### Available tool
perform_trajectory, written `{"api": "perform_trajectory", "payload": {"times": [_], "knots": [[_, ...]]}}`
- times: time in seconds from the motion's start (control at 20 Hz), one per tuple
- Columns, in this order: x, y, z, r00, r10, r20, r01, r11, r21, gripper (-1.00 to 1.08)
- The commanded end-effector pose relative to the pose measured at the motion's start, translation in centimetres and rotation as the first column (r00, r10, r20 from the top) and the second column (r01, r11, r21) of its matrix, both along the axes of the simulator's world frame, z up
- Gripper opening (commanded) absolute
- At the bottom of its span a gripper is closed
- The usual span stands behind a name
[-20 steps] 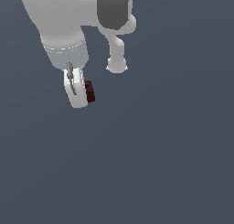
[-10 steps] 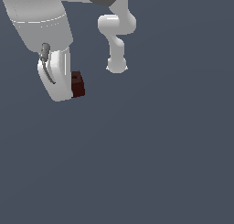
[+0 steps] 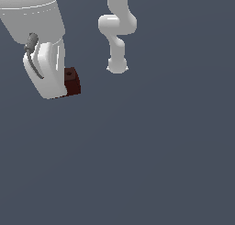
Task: Pick up the object and move it to a goal position.
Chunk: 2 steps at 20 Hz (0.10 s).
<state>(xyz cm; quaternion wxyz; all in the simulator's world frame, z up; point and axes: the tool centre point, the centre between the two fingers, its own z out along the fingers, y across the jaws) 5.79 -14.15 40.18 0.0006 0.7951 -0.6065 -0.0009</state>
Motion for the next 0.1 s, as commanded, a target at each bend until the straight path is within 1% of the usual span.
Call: {"api": "perform_trajectory", "payload": {"times": [0.0, 0.05], "knots": [[0.09, -0.06, 0.28, 1.0, 0.0, 0.002, 0.0, 1.0, 0.0, -1.0], [0.09, -0.06, 0.29, 1.0, 0.0, 0.002, 0.0, 1.0, 0.0, -1.0]]}}
